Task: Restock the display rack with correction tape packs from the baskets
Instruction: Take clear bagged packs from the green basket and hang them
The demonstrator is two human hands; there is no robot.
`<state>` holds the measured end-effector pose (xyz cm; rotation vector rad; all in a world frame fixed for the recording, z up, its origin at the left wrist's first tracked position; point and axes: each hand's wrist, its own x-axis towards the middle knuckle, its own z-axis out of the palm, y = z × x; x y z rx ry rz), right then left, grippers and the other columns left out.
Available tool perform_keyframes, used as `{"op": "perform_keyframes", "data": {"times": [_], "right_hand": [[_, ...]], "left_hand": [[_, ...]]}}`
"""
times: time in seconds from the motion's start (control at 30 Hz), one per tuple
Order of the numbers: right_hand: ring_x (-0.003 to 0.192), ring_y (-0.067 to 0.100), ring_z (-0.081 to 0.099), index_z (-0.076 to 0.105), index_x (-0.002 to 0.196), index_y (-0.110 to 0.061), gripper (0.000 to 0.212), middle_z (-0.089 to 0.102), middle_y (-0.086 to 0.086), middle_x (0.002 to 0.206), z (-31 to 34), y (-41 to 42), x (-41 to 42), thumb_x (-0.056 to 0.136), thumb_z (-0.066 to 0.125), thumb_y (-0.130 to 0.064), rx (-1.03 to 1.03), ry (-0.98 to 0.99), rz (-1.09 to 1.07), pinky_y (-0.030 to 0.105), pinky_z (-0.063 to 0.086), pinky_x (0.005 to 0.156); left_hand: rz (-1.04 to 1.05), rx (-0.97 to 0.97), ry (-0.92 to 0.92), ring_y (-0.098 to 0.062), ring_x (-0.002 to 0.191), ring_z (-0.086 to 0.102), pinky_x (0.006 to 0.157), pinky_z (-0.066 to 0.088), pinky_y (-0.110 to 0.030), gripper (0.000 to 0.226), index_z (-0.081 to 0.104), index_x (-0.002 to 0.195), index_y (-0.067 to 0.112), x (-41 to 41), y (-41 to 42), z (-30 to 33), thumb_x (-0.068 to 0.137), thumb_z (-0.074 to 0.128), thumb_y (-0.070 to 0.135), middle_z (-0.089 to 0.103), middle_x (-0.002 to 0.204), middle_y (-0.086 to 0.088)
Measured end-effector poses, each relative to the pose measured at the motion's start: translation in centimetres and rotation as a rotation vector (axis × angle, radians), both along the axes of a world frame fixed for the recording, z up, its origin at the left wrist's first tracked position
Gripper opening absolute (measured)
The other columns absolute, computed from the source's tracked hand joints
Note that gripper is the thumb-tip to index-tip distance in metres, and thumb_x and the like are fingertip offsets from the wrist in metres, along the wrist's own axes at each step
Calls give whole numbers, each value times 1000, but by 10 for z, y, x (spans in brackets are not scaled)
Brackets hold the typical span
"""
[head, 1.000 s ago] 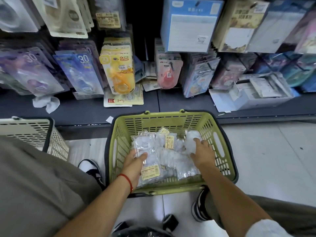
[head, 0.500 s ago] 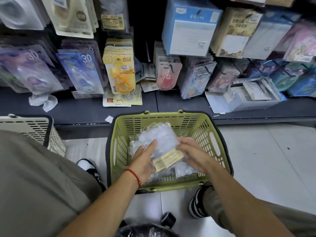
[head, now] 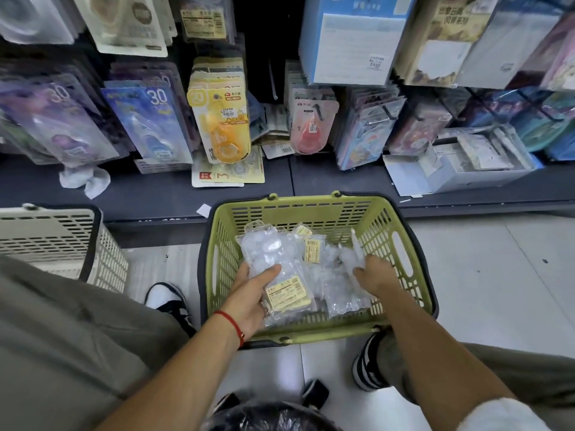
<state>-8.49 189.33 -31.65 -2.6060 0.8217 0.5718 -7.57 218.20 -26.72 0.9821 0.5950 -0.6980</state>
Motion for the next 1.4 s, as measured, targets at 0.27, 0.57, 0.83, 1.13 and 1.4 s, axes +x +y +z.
{"op": "perform_keyframes", "data": {"times": [0.27,0.57,0.83,1.13,1.4], "right_hand": [[87,29,74,65,100,-1,29,69,19,103,89,20,2,92,39,11,1213,-403,-511,49,64,78],[88,8,70,68,112,-22,18,74,-10,97,159,117,33,101,66,-36,790,-559,68,27,53,78],[84,10,78,61,117,-27,31,81,-3,97,253,153,97,92,79,-21,977,-710,122,22,58,62],[88,22,77,46,110,-40,37,79,-1,97,337,163,159,96,73,-18,792,-942,259,53,62,81],[96,27,78,48,125,-30,34,80,6,108,332,177,187,101,67,-17,939,-964,311,59,63,86]], "left_hand": [[21,-16,-55,-35,105,76,81,64,-53,75,36,154,33,6,-17,6,93,78,21,76,122,-9],[93,-121,-428,-38,113,74,85,60,-68,54,51,140,31,23,-2,88,90,72,36,75,130,-8],[-9,39,-688,-33,105,78,78,65,-54,60,49,132,43,77,53,202,79,77,49,77,125,0],[89,228,-880,-24,118,71,99,59,-49,91,46,150,31,158,103,264,73,94,27,70,135,-3],[337,600,-1048,-12,120,61,100,54,-34,78,48,138,47,173,138,246,75,93,40,60,135,10]]}}
